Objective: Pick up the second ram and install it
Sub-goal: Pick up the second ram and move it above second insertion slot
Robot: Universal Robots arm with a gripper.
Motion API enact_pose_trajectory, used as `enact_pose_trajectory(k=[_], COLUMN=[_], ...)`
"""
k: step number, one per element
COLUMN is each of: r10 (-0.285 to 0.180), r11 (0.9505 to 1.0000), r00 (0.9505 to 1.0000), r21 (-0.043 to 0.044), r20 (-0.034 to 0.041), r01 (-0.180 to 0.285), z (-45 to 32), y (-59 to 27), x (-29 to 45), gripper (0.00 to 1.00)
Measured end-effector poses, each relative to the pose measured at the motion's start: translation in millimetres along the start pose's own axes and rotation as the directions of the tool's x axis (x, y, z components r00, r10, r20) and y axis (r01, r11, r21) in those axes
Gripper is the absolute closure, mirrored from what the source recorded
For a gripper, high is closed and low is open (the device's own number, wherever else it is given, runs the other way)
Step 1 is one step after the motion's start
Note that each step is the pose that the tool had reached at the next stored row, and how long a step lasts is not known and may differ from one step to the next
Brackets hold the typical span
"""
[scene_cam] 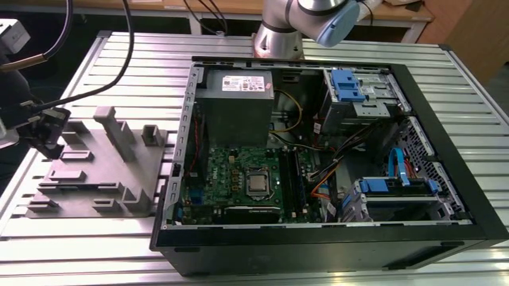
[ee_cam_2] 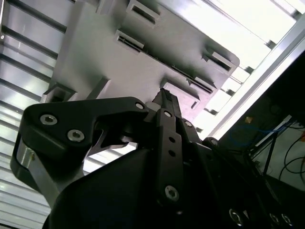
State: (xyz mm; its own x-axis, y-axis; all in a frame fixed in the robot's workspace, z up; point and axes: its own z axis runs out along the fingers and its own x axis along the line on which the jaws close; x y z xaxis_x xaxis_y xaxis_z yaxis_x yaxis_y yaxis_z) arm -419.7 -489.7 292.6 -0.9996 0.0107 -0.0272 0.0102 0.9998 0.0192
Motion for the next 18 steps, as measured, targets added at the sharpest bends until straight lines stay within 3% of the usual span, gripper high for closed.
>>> enact_pose_trajectory(k=[5,9,13,18], r10=[-0.073,-0.145,-0.216,-0.304], r11=[0.9973,0.9894,0.9764,0.9528], r00=[0.9973,0.9894,0.9764,0.9528], r21=[0.0030,0.0010,-0.0012,-0.0041], r20=[-0.0014,-0.0026,-0.0036,-0.0047], r01=[0.073,0.145,0.216,0.304], z=[1.3,2.0,2.7,3.4], y=[0.0,0.0,0.0,-0.1], x=[0.1,0.1,0.1,0.1], gripper=[0.93,0.93,0.93,0.93])
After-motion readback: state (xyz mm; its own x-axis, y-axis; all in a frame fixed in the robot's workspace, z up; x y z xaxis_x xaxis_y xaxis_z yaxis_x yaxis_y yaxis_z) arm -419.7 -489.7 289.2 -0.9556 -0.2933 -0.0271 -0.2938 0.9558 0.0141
